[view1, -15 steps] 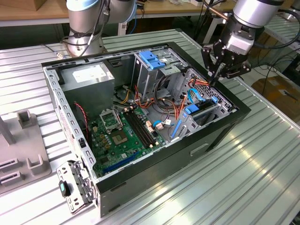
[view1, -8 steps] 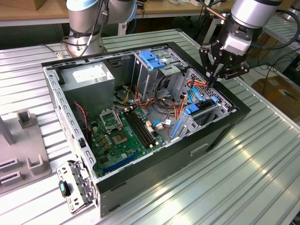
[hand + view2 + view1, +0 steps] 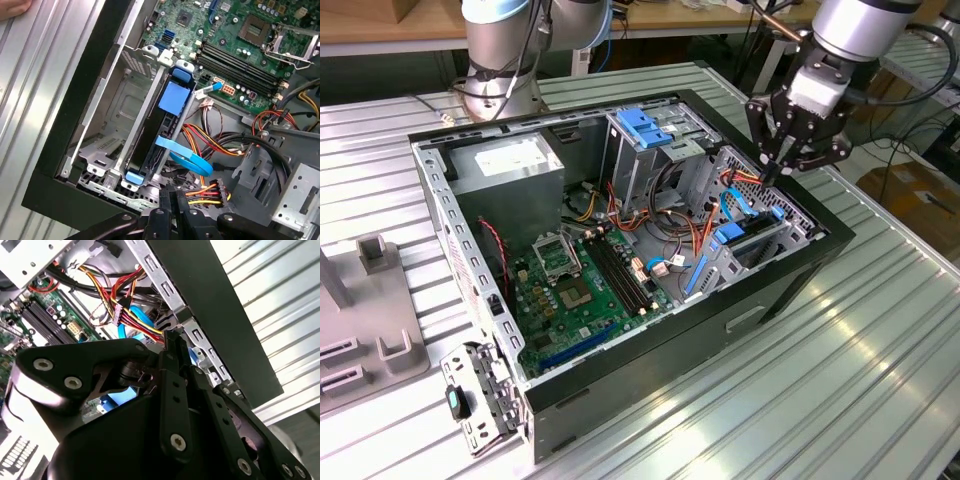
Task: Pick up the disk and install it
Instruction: 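Insert the second disk wire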
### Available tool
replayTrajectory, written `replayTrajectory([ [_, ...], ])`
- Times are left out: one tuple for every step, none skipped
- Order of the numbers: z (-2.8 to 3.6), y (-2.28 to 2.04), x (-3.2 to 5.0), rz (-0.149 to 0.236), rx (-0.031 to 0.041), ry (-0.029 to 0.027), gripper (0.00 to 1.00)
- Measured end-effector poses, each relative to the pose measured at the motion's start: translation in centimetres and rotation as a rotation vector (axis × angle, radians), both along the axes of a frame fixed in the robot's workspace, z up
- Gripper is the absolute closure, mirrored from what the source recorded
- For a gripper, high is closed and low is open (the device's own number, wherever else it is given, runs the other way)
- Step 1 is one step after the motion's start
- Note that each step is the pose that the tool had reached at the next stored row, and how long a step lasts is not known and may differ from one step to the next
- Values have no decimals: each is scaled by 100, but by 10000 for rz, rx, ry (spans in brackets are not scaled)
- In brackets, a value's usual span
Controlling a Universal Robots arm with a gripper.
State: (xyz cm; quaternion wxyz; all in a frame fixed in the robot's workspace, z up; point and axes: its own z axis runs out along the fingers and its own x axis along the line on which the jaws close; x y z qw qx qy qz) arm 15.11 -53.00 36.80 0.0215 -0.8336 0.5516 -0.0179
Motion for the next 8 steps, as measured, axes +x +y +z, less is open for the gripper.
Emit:
replayTrajectory([
  [-2, 0, 0, -165, 0, 0, 84],
  [-3, 0, 0, -338, 0, 0, 84],
  [-5, 0, 0, -606, -2, 0, 84],
  [-4, 0, 0, -650, -2, 0, 84],
  [-4, 0, 0, -651, -3, 0, 84],
  [-5, 0, 0, -651, -1, 0, 84],
  [-5, 0, 0, -651, -1, 0, 84],
  [-5, 0, 0, -650, -1, 0, 84],
])
